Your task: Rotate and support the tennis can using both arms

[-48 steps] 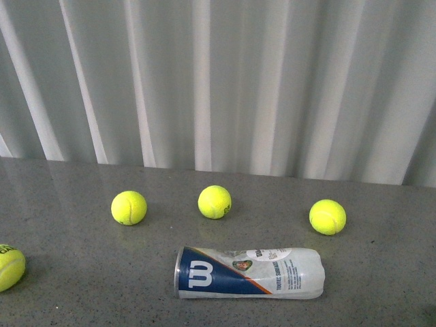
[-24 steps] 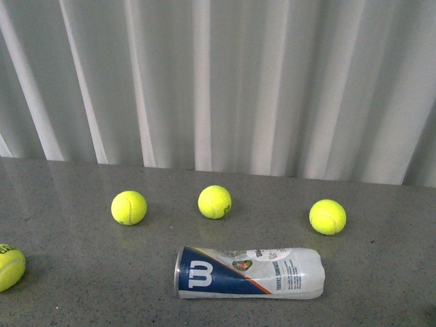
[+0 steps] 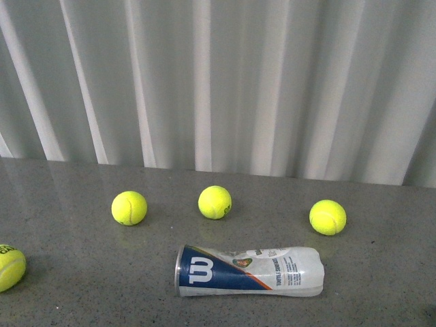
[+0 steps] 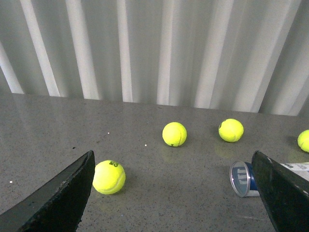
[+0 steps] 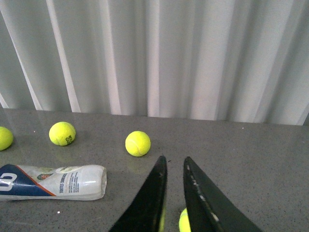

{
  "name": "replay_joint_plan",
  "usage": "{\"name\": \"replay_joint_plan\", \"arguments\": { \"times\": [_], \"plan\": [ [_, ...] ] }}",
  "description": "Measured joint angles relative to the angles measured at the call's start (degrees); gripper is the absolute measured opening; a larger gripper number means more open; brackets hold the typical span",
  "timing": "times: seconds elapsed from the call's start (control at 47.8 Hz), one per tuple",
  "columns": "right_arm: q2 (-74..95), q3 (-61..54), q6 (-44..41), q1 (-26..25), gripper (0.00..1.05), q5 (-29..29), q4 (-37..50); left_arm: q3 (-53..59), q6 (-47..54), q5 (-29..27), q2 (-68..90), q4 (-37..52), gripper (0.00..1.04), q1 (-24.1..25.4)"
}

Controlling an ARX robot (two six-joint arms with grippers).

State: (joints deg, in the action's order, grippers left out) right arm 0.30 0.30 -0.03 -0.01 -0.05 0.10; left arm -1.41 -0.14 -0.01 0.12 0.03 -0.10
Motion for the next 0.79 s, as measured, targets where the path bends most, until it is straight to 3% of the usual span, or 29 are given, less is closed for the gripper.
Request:
{"name": "replay_joint_plan", "arguments": {
  "times": [0.084,0.397,0.794],
  "plan": [
    [0.0,0.0,0.0,0.0,0.29,0.0,0.0,0.0,0.0,0.0,0.0,0.0,0.98,0.0],
    [0.0,0.0,0.0,0.0,0.98,0.0,0.0,0.0,0.0,0.0,0.0,0.0,0.98,0.0],
    [0.0,0.0,0.0,0.0,0.98,0.0,0.0,0.0,0.0,0.0,0.0,0.0,0.98,0.0]
  ]
}}
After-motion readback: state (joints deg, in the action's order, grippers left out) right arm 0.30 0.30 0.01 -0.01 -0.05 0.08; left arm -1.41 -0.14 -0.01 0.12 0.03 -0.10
